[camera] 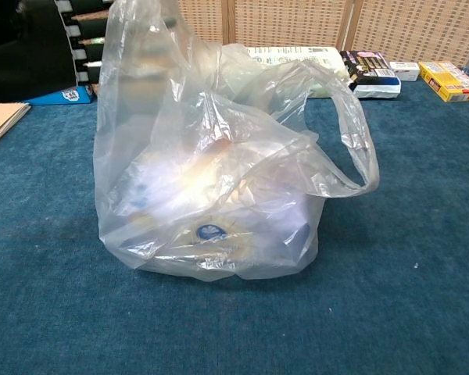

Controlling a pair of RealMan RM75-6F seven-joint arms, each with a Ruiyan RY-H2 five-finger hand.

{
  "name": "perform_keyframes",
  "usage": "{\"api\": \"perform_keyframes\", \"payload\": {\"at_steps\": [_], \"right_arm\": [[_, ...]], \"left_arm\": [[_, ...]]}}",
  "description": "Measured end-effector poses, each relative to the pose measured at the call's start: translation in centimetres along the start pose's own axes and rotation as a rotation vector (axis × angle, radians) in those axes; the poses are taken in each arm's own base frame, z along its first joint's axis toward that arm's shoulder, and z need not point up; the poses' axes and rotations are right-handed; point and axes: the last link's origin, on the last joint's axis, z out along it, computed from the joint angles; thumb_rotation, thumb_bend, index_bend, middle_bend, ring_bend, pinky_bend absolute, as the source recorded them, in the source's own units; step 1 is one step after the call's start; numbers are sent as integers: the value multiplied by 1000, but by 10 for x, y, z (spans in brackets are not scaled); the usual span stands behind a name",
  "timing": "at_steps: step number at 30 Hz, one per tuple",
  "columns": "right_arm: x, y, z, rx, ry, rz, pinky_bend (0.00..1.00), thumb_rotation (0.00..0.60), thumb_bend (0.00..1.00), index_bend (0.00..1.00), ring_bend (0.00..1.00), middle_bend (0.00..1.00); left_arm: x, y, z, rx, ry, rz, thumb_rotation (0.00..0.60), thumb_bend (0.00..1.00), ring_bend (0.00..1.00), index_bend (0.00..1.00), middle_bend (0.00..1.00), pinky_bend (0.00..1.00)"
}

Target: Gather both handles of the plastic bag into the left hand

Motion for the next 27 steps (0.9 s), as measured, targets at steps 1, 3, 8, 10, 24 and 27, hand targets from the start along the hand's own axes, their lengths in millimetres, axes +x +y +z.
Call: {"api": "perform_keyframes", "payload": {"at_steps": [1, 3, 8, 10, 24, 27], "right_arm": [[0, 0, 0, -1, 0, 1, 76, 600, 281, 366, 173, 292], [0, 1, -1, -2, 1, 1, 76, 600, 281, 367, 173, 292], [1, 2, -1, -1, 5, 3, 76, 600, 282, 372, 173, 294], [2, 2, -1, 2, 9, 6, 76, 600, 282, 377, 173, 295], [1, 5, -3, 5, 15, 16, 74, 600, 284, 385, 173, 299], [1, 5, -3, 7, 17, 16, 74, 600, 283, 386, 173, 300]], "left_arm": [[0, -2, 1, 18, 4, 12, 326, 158, 163, 207, 210, 284], [-1, -4, 4, 41, 8, 25, 322, 158, 163, 208, 210, 284], [-10, 0, 19, 60, 0, 46, 311, 158, 164, 161, 210, 284], [-15, 3, 25, 60, -13, 50, 301, 158, 163, 135, 210, 285], [-33, 18, 55, 71, -32, -81, 292, 158, 158, 89, 210, 286], [-34, 21, 59, 62, -21, -167, 311, 164, 159, 90, 210, 286]]}}
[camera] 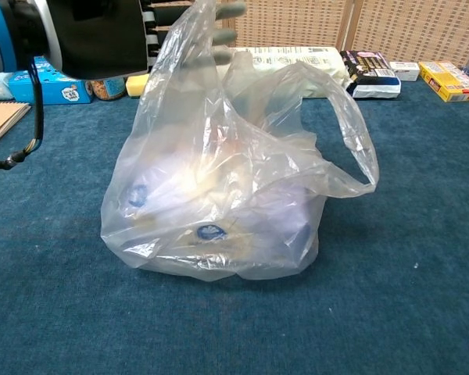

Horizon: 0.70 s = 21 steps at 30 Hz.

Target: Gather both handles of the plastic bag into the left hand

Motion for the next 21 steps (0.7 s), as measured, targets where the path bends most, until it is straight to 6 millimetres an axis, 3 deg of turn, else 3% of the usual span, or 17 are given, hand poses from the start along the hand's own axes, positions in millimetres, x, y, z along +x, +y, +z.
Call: {"api": "perform_keyframes", "payload": {"at_steps": [6, 12, 18, 21], "right_arm": [[0, 0, 0, 2, 1, 1, 74, 600, 284, 390, 173, 302], [1, 0, -1, 2, 6, 1, 74, 600, 283, 392, 173, 302], [1, -1, 0, 6, 7, 2, 74, 600, 283, 393, 173, 303], [1, -1, 0, 7, 7, 3, 74, 600, 284, 393, 173, 303]], "left_arm": [[0, 1, 7, -6, 1, -196, 308, 213, 159, 90, 210, 286], [3, 2, 5, -11, -33, -342, 320, 237, 221, 153, 267, 329], [15, 8, -13, -24, -78, -379, 319, 244, 323, 268, 397, 392], [26, 12, -30, -31, -72, -353, 323, 246, 333, 288, 406, 398]]}}
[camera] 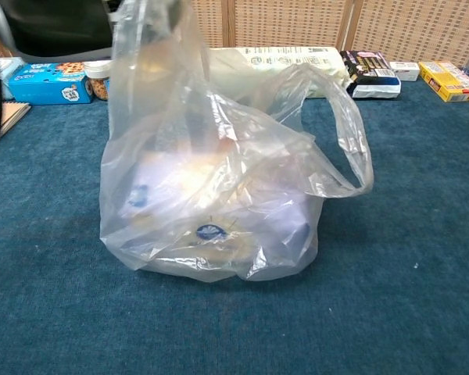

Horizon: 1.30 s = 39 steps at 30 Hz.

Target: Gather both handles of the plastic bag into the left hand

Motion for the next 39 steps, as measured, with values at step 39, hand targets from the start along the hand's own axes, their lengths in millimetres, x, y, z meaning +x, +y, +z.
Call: {"api": "perform_keyframes", "payload": {"at_steps": [39], "right_arm": [[2, 3, -3, 11, 15, 16, 74, 600, 287, 412, 175, 312]], "left_arm": [[-18, -11, 44, 48, -48, -186, 234, 270, 206, 131, 244, 352]]}}
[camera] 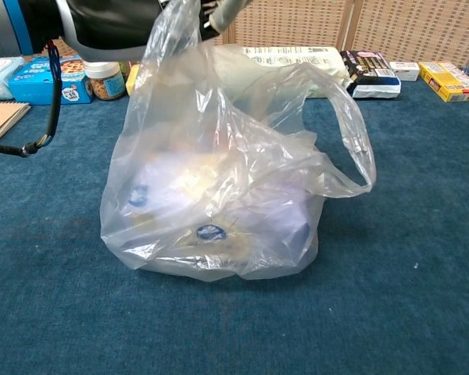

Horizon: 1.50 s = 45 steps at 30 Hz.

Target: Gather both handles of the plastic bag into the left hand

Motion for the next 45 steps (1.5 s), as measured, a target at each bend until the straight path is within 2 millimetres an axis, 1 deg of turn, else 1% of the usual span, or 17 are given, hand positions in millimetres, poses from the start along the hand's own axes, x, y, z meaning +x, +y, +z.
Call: {"api": "perform_keyframes", "payload": {"at_steps": [1, 3, 6, 10, 15, 20, 24, 27, 30, 33, 35, 39, 45], "right_arm": [[0, 0, 0, 0, 0, 0, 74, 600, 287, 412, 175, 312], [0, -1, 0, 2, 1, -1, 74, 600, 287, 412, 175, 312], [1, -1, 1, 2, 2, -2, 74, 600, 287, 412, 175, 313], [1, 0, 2, 0, 5, -3, 74, 600, 288, 412, 174, 313], [3, -1, 5, 4, 6, -4, 74, 600, 288, 412, 175, 313], [8, -4, 14, 25, 21, -2, 74, 600, 288, 412, 176, 313], [11, -8, 22, 48, 27, 3, 74, 600, 287, 412, 176, 313], [12, -14, 29, 73, 24, 11, 75, 600, 287, 412, 176, 313], [12, -19, 37, 96, 18, 17, 75, 600, 288, 412, 176, 312], [12, -22, 43, 111, 18, 24, 75, 600, 288, 411, 176, 312], [13, -24, 46, 115, 18, 28, 77, 600, 288, 407, 176, 312], [13, -26, 52, 123, 22, 44, 85, 600, 287, 394, 179, 311], [15, -31, 61, 150, 30, 63, 90, 600, 288, 348, 179, 301]], "left_arm": [[0, 1, -1, -8, -11, -18, 269, 279, 231, 178, 285, 373], [0, 2, -2, -22, -24, -39, 312, 295, 272, 257, 348, 407], [3, 6, -5, -42, -41, -45, 340, 322, 335, 314, 411, 453], [6, 8, -11, -50, -63, -26, 352, 352, 410, 397, 493, 523], [11, 12, -19, -63, -88, -9, 351, 385, 454, 428, 533, 579], [8, 19, -27, -89, -132, 17, 351, 386, 455, 427, 533, 585], [5, 24, -31, -106, -157, 50, 355, 408, 455, 427, 533, 580], [1, 27, -32, -124, -171, 78, 390, 444, 455, 427, 533, 572], [-5, 29, -33, -140, -183, 91, 459, 481, 455, 427, 533, 571], [-9, 32, -34, -148, -185, 104, 556, 496, 465, 433, 536, 573], [-10, 33, -35, -149, -179, 123, 596, 502, 476, 443, 548, 577], [-14, 35, -35, -150, -157, 178, 600, 503, 492, 492, 579, 581], [-20, 35, -33, -151, -125, 232, 600, 502, 492, 494, 579, 552]]}}
